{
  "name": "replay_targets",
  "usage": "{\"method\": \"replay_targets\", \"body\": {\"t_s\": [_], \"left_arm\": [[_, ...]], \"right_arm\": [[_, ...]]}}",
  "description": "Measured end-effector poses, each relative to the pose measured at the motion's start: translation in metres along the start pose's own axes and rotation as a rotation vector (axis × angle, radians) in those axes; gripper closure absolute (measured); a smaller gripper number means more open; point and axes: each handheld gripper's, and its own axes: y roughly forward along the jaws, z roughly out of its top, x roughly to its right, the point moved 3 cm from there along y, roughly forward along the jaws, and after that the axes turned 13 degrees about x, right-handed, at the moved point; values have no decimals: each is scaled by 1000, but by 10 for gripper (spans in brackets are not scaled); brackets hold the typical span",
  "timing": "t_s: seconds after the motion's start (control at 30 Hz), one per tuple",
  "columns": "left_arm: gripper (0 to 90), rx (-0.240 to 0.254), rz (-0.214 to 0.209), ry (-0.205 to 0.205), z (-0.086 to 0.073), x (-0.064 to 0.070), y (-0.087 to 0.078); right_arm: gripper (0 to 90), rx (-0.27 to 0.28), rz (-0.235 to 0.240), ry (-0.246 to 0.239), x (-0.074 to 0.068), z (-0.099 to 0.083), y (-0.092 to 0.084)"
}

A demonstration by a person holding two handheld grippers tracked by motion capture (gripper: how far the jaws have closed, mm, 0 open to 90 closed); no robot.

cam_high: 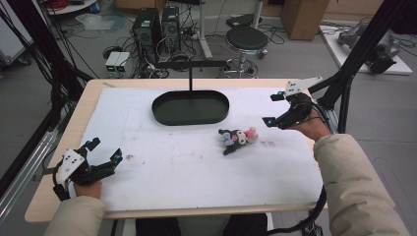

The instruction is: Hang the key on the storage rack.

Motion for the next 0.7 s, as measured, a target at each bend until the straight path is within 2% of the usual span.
{"method": "replay_targets", "body": {"t_s": [0.03, 0.1, 0.13, 0.17, 0.2, 0.3, 0.43, 0.6, 0.7], "left_arm": [[109, -3, -1, 3, 0, 0, 0], [109, -1, 0, 2, 0, 0, 0], [109, -1, 0, 1, 0, 0, 0], [109, -1, 1, 1, 0, 0, 0], [109, -2, 1, 1, 0, 0, 0], [109, -4, 1, 1, 0, 0, 0], [109, -5, 4, 2, 0, 0, 0], [109, -5, 4, 1, 0, 0, 0], [109, -5, 4, 2, 0, 0, 0]], "right_arm": [[11, -54, 26, -29, 1, -1, 8], [11, -95, 58, -45, 2, -2, 15], [11, -95, 58, -45, 2, -2, 15], [11, -112, 88, -60, 2, -3, 23], [11, -112, 88, -60, 2, -3, 23], [11, -170, 125, -69, 1, -11, 35], [11, -234, 137, -86, 1, -18, 45], [11, -282, 169, -118, 0, -25, 56], [11, -320, 175, -107, -1, -31, 65]]}}
